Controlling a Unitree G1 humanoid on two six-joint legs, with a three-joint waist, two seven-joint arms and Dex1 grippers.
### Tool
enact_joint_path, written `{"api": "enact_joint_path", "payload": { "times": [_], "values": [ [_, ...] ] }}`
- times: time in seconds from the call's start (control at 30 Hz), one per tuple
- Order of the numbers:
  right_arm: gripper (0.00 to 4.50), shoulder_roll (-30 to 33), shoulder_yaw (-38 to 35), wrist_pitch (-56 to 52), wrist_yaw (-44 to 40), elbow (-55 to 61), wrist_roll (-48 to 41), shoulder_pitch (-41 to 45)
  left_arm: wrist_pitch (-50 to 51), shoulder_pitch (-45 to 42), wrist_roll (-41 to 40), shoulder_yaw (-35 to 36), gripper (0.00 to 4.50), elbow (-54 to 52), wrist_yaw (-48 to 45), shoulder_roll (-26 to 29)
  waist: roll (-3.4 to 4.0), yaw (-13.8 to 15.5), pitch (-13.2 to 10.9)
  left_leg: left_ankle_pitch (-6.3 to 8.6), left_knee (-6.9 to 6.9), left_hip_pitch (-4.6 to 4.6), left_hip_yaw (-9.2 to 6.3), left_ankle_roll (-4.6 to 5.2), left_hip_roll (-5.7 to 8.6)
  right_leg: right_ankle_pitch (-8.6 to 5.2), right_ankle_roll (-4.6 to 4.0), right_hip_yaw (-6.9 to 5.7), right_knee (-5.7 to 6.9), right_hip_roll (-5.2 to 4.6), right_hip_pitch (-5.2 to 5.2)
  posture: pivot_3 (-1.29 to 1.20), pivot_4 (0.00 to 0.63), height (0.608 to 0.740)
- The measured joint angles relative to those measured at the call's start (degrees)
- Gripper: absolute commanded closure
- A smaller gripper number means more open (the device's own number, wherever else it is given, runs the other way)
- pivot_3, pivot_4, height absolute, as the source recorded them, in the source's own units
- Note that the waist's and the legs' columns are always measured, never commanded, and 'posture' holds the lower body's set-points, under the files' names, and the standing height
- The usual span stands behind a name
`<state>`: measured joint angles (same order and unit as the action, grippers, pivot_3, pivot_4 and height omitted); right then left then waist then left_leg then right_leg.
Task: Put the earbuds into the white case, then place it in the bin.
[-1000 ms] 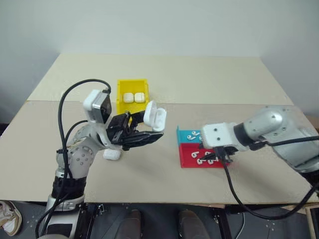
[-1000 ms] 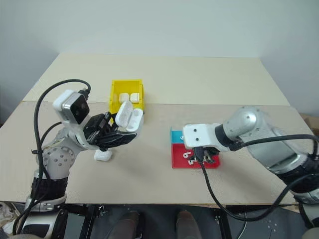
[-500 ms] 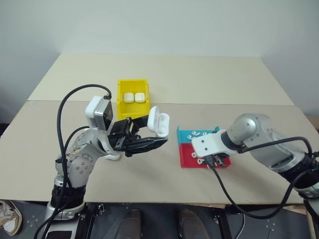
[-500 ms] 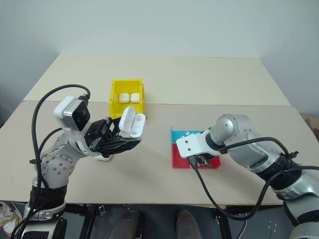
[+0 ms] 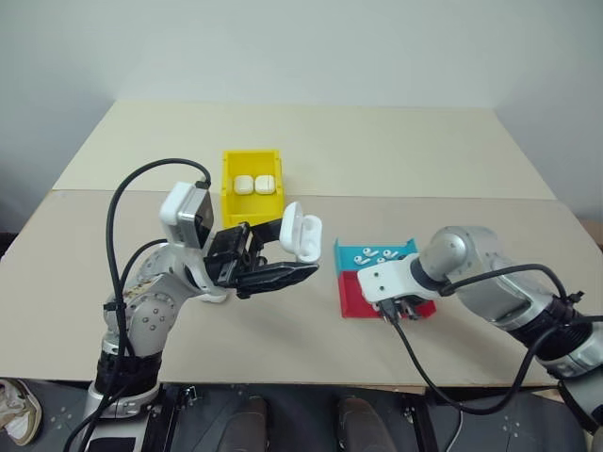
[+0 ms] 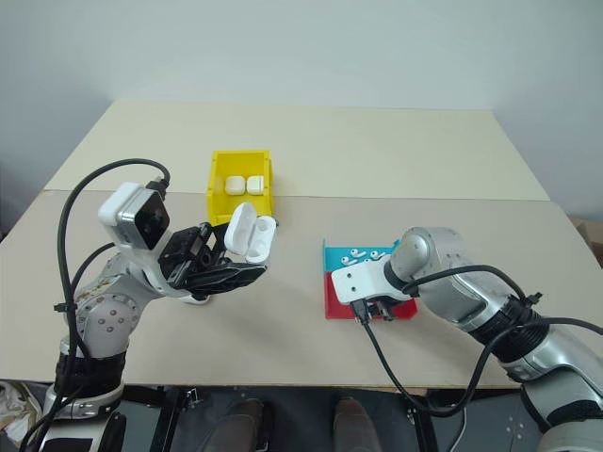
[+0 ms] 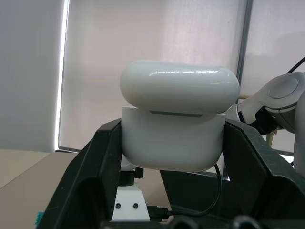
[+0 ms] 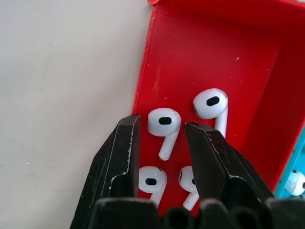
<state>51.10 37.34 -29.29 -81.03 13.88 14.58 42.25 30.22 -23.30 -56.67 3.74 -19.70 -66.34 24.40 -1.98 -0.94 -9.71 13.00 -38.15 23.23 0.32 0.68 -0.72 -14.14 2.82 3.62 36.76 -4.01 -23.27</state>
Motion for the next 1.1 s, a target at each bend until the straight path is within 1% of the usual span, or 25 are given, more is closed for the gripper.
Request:
{"api": "enact_joint_path", "payload": {
  "times": [0.17,0.27,0.33,0.6,0.7,0.77,0.87,0.9,0.93,1.0,1.07,1.1],
  "values": [
    [2.64,-0.2,-0.2,0.2,0.0,0.0,0.4,-0.2,0.2,0.0,-0.3,-0.1,1.67,-0.1,0.2,0.0,0.00,0.0,0.0,0.00,0.00,-0.03,0.00,0.00,0.01,0.00,0.00,0.00,0.00,-0.01,0.04,0.00,0.150,0.740],
    [3.21,-0.2,-0.3,0.2,0.0,0.0,0.4,-0.4,0.3,0.0,-0.8,-0.1,1.67,-0.5,0.3,0.0,0.00,0.0,0.0,0.00,0.00,-0.03,-0.01,0.00,0.00,0.00,0.00,0.00,0.00,-0.01,0.04,0.00,0.150,0.740],
    [3.84,-0.2,-0.5,0.2,0.0,0.2,0.4,-0.6,0.4,0.0,-0.9,-0.1,1.67,-0.8,0.3,0.1,0.00,0.0,0.0,0.00,0.00,-0.04,0.00,0.00,0.00,0.00,0.00,0.00,0.00,-0.01,0.05,0.00,0.150,0.740],
    [3.89,-0.4,-3.1,-1.0,-0.1,0.8,-0.4,-2.6,1.2,-0.5,-2.2,-0.1,1.67,-0.8,0.0,0.2,0.00,0.1,0.0,0.00,0.00,-0.03,-0.01,0.00,0.00,0.00,0.00,-0.01,-0.01,0.00,0.05,0.00,0.150,0.740],
    [3.89,0.5,-5.7,-2.7,-0.4,3.1,-2.9,-4.6,1.4,-1.7,-3.1,-0.3,1.67,-0.7,-0.5,0.1,0.00,0.1,0.0,0.00,0.00,0.02,-0.02,0.00,0.02,0.00,0.00,-0.01,-0.02,-0.03,0.02,0.00,0.150,0.740],
    [3.89,2.1,-10.2,-5.2,-0.3,7.4,-5.9,-6.5,1.6,-2.8,-3.3,-0.5,1.67,-0.5,-1.0,0.0,0.00,0.3,0.0,0.00,0.00,0.05,-0.04,0.00,0.03,0.00,0.01,-0.03,-0.04,-0.05,0.02,0.00,0.150,0.740],
    [3.89,1.7,-22.5,-9.2,1.5,14.6,-13.3,-11.5,2.0,-4.5,-3.1,-1.6,1.67,0.5,-1.0,-1.1,0.00,0.4,0.0,0.00,-0.01,0.04,-0.09,0.00,0.03,0.00,0.02,-0.08,-0.07,-0.05,0.09,0.00,0.150,0.740],
    [3.89,-0.1,-26.6,-10.3,2.5,16.2,-16.5,-12.9,2.1,-4.7,-2.9,-1.8,1.67,0.7,-0.9,-1.4,-0.01,0.4,0.0,0.00,-0.02,0.05,-0.11,0.00,0.02,0.00,0.02,-0.10,-0.08,-0.02,0.11,0.00,0.150,0.740],
    [3.89,-3.8,-32.2,-11.2,4.3,17.6,-20.8,-14.5,2.2,-5.1,-2.7,-2.4,1.67,1.0,-0.7,-1.7,-0.01,0.3,0.0,0.00,-0.03,0.02,-0.11,0.00,0.01,0.00,0.01,-0.09,-0.06,0.00,0.12,0.00,0.150,0.740],
    [3.89,-9.0,-38.6,-11.2,7.3,18.8,-25.9,-16.2,2.3,-5.7,-2.3,-2.9,1.67,1.2,-0.5,-2.2,-0.01,0.1,0.0,0.00,-0.03,-0.01,-0.12,0.00,0.01,0.01,0.01,-0.04,-0.01,0.04,0.14,0.00,0.150,0.740],
    [3.89,-19.6,-48.5,-11.1,15.2,19.7,-32.9,-17.2,2.9,-6.5,-2.0,-3.2,1.67,1.5,0.6,-2.3,0.00,0.0,0.0,0.00,-0.03,-0.01,-0.12,0.00,-0.02,0.05,-0.04,-0.01,0.03,0.15,0.10,0.00,0.150,0.740],
    [3.89,-21.9,-51.3,-11.3,18.3,20.2,-35.4,-17.2,3.2,-7.0,-2.0,-3.4,1.67,1.6,0.9,-2.3,0.04,0.1,0.0,0.00,-0.03,-0.02,-0.13,0.00,-0.02,0.05,-0.04,-0.01,0.04,0.13,0.10,0.00,0.150,0.740]
  ]
}}
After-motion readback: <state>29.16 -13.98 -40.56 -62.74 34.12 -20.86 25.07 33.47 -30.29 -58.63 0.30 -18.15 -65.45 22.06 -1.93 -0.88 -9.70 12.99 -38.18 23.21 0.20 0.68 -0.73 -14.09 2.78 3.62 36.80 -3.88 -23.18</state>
